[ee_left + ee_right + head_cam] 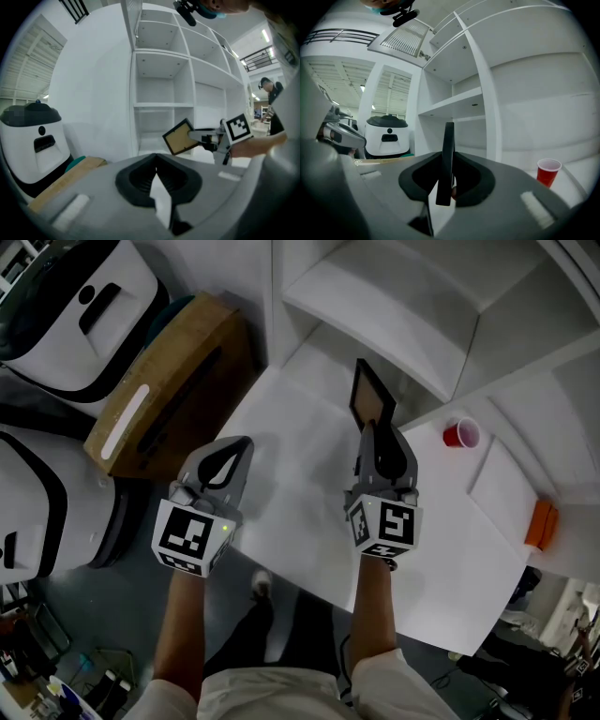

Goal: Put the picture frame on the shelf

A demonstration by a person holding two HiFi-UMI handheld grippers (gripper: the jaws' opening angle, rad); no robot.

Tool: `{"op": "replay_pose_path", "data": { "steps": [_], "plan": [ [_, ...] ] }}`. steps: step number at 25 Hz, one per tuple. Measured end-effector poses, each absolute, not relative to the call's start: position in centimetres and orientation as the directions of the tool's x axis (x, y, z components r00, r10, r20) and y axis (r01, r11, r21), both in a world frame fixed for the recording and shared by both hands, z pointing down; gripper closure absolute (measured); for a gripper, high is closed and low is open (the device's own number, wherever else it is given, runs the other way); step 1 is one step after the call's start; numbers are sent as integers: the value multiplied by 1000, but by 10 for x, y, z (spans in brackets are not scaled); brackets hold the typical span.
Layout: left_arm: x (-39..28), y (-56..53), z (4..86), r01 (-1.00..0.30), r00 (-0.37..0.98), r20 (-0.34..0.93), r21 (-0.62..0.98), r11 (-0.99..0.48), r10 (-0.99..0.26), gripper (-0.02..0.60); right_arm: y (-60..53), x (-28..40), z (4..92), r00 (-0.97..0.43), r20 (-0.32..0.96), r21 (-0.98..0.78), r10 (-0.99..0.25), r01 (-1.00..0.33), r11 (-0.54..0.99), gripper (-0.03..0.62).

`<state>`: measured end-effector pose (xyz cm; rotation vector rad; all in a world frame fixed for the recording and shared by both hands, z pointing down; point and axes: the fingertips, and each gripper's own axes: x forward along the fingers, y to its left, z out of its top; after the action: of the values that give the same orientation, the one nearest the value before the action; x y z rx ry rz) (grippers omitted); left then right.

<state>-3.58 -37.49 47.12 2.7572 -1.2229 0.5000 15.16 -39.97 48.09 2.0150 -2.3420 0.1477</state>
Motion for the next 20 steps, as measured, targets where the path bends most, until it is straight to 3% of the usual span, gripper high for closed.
{"op": "replay_pose_path", "data": {
  "steps": [12, 20],
  "plan": [
    [-23, -367, 501, -721, 642, 358, -21, -693, -678, 578, -411, 151, 490, -146, 86, -65, -986, -988, 141, 517],
    [-6, -361, 522, -703, 658, 381, 2, -711, -650, 578, -421, 153, 526, -127, 196, -36, -972, -992, 122, 519]
  ]
}}
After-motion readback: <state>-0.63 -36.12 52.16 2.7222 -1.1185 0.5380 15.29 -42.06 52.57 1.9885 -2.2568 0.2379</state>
